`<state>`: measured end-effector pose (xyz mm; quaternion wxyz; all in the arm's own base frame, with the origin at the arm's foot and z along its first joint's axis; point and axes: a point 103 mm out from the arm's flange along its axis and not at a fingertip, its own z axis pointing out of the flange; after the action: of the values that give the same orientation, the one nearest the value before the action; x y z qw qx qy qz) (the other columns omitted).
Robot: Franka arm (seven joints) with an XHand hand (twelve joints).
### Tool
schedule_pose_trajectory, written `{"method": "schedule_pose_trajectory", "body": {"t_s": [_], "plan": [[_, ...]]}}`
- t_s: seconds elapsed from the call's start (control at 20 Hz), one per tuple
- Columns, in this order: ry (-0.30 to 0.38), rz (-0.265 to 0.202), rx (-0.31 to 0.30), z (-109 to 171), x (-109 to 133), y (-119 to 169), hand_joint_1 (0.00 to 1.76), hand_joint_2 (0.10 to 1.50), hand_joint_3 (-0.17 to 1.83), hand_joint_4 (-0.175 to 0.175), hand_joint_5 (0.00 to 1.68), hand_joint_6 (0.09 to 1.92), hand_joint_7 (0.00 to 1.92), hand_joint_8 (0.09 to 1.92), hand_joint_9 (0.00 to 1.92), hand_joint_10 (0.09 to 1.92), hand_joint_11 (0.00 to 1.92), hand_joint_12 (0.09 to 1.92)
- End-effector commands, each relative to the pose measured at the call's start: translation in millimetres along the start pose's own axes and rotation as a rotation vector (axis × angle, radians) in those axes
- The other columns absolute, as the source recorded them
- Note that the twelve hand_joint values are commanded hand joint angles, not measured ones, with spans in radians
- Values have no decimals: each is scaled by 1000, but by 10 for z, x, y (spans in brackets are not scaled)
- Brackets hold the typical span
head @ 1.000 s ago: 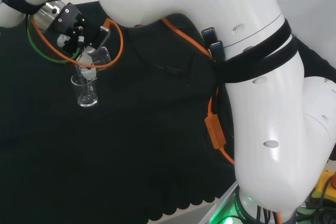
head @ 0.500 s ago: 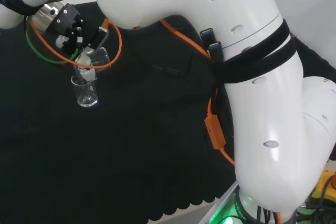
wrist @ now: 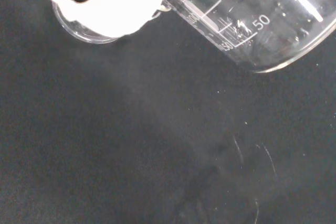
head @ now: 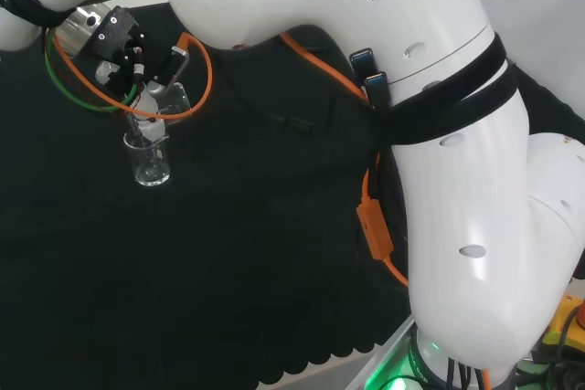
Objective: Pour the water from the handheld beaker into the one on the table.
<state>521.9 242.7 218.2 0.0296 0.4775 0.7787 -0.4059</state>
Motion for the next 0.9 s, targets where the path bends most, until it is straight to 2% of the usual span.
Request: {"method": "schedule_pose_trajectory", "body": {"t_s": [0.05, 0.9], "plan": [[1, -3, -1, 0, 0, -4, 1277, 1069, -175, 17, 1182, 808, 1515, 87, 1270, 551, 939, 972], [9, -16, -13, 0, -55, -15, 1277, 1069, -175, 17, 1182, 809, 1515, 87, 1269, 555, 940, 971]]}}
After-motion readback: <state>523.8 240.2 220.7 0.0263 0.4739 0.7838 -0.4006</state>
